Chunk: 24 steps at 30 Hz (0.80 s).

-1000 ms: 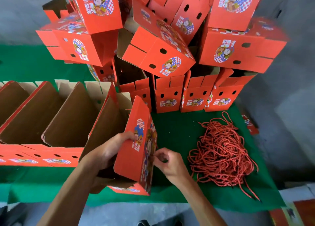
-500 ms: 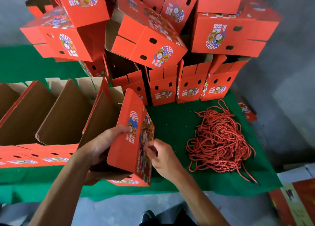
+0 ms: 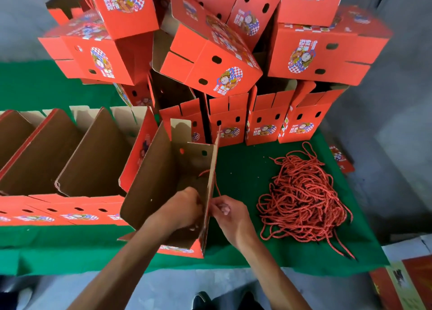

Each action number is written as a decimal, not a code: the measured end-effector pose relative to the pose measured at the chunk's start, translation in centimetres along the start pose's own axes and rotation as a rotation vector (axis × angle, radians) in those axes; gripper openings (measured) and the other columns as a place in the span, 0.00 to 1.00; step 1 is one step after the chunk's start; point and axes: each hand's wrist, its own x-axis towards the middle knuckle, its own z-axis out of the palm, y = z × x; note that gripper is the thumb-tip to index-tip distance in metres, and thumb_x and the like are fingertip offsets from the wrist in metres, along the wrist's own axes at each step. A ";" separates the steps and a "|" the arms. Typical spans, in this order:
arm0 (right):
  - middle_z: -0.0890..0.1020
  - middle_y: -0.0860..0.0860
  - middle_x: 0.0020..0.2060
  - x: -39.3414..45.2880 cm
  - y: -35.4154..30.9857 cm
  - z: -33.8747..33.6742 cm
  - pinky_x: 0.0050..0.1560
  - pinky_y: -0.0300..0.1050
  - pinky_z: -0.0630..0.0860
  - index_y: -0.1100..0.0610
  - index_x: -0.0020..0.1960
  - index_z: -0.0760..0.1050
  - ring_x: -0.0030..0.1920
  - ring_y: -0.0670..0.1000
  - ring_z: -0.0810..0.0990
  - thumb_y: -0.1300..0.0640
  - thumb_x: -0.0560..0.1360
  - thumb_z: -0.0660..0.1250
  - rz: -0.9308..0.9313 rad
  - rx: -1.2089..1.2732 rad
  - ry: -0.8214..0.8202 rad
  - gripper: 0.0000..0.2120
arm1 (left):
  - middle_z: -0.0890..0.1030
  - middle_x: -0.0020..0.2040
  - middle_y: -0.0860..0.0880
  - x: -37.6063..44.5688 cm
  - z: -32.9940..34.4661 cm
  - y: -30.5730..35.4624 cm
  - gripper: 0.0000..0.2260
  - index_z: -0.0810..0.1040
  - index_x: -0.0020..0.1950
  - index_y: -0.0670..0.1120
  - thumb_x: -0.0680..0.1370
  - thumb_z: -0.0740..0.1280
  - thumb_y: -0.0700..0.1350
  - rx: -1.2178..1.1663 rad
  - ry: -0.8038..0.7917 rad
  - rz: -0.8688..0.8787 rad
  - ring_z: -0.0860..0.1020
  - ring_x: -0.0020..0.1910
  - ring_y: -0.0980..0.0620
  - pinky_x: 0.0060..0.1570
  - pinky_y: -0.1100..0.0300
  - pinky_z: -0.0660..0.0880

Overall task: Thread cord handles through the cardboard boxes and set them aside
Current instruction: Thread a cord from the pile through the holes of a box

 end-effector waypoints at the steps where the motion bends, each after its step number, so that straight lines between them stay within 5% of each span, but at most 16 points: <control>1: 0.87 0.46 0.44 0.0 0.0 -0.1 0.44 0.34 0.78 0.49 0.47 0.84 0.45 0.43 0.86 0.53 0.79 0.73 0.001 -0.001 -0.003 0.03 | 0.83 0.49 0.47 0.2 0.3 -0.2 0.08 0.77 0.55 0.46 0.81 0.68 0.48 0.031 0.017 -0.008 0.84 0.44 0.50 0.44 0.57 0.83; 7: 0.86 0.44 0.48 0.9 1.9 -1.4 0.53 0.35 0.78 0.49 0.53 0.83 0.50 0.41 0.84 0.50 0.80 0.70 -0.063 -0.141 0.014 0.05 | 0.84 0.52 0.46 0.6 -0.2 -1.5 0.07 0.79 0.58 0.49 0.82 0.65 0.47 -0.224 -0.111 -0.045 0.87 0.41 0.51 0.36 0.62 0.82; 11: 0.79 0.52 0.62 3.0 6.2 -7.2 0.66 0.47 0.74 0.59 0.66 0.77 0.63 0.51 0.78 0.56 0.83 0.65 -0.024 -0.769 0.196 0.14 | 0.83 0.55 0.43 0.0 -1.0 -1.7 0.07 0.77 0.61 0.49 0.83 0.67 0.45 -0.415 -0.161 -0.117 0.87 0.43 0.49 0.39 0.57 0.84; 18: 0.78 0.52 0.50 4.6 9.1 -9.9 0.47 0.50 0.78 0.57 0.54 0.77 0.47 0.53 0.78 0.56 0.83 0.63 0.076 -0.996 0.337 0.06 | 0.82 0.59 0.42 -1.7 -2.1 -1.2 0.13 0.76 0.65 0.44 0.82 0.69 0.45 -0.452 -0.147 -0.139 0.85 0.52 0.46 0.39 0.59 0.83; 24: 0.80 0.49 0.34 5.3 9.1 -9.5 0.33 0.45 0.74 0.54 0.39 0.76 0.37 0.50 0.81 0.52 0.81 0.63 0.116 -1.041 0.258 0.14 | 0.84 0.57 0.34 -3.4 -3.3 -0.5 0.11 0.79 0.61 0.35 0.83 0.61 0.37 -0.644 -0.165 -0.173 0.85 0.55 0.39 0.61 0.44 0.80</control>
